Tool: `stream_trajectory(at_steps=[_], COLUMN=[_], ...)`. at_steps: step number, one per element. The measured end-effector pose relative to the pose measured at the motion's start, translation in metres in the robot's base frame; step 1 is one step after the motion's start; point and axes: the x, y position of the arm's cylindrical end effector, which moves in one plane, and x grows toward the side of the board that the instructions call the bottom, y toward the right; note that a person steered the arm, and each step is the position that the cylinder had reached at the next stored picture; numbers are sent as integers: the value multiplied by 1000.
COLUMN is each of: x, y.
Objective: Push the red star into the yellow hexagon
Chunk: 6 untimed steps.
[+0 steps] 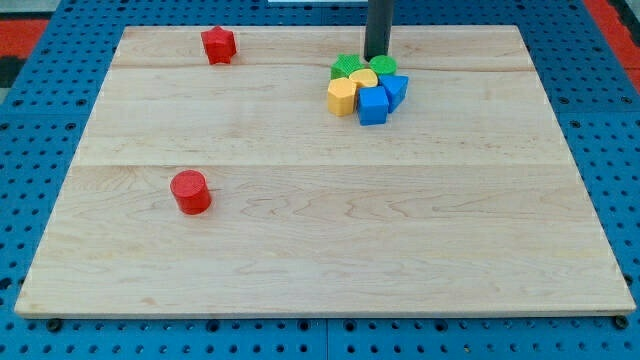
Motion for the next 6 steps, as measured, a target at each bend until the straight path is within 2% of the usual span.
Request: stream_trajectory(at_steps=[1, 2, 3, 4, 5, 6], x=[-5, -36, -35, -17, 32, 36], y=[0, 2, -79, -131, -154, -252])
